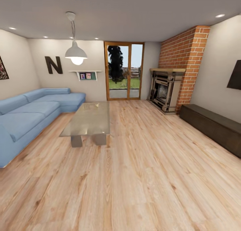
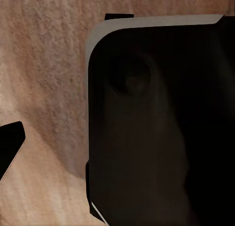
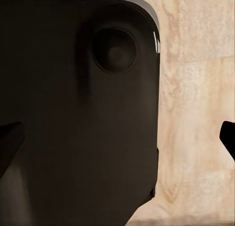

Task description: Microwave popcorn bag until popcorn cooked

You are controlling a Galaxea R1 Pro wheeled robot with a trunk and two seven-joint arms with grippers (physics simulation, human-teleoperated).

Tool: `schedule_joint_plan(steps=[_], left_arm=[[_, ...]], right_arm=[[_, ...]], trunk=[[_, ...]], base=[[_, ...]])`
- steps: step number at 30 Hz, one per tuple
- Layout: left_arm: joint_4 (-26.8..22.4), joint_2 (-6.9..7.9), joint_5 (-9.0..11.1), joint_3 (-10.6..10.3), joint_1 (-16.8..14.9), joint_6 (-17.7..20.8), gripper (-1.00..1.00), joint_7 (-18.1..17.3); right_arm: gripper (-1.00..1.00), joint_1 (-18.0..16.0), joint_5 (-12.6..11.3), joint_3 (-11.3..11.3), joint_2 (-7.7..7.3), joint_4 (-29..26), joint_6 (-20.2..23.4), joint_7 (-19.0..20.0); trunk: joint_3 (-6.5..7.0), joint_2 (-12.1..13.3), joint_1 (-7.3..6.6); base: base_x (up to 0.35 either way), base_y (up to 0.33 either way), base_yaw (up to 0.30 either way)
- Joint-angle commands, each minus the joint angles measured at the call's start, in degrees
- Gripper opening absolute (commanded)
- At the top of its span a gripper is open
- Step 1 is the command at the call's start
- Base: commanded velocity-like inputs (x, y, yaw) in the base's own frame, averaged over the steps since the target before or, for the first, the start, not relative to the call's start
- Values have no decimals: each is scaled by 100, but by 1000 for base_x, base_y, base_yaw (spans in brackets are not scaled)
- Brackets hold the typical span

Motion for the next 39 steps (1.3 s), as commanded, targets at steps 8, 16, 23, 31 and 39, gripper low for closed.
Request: schedule_joint_plan(steps=[8, 16, 23, 31, 39], left_arm=[[1, 1, 21, -9, -1, -17, 100, 0], [1, 1, 21, -8, -1, -17, 100, 0], [1, 1, 21, -8, -1, -17, 100, 0], [1, 1, 21, -8, -1, -17, 100, 0], [1, 1, 21, -8, -1, -17, 100, 0]], right_arm=[[100, -2, -10, -2, 2, 4, -21, -1], [100, -4, -10, -2, 15, 8, -24, -1], [100, -1, -18, -76, 11, 45, -185, -1], [100, -1, -19, -124, 17, 54, -230, -1], [100, -1, -19, -125, 11, 62, -221, -1]], trunk=[[-4, -2, 0], [-4, -2, 0], [1, -2, 0], [23, -2, 0], [47, -2, 0]], base=[[0, 0, -281], [0, 0, -285], [0, 0, -291], [0, 0, -294], [0, 0, -294]])
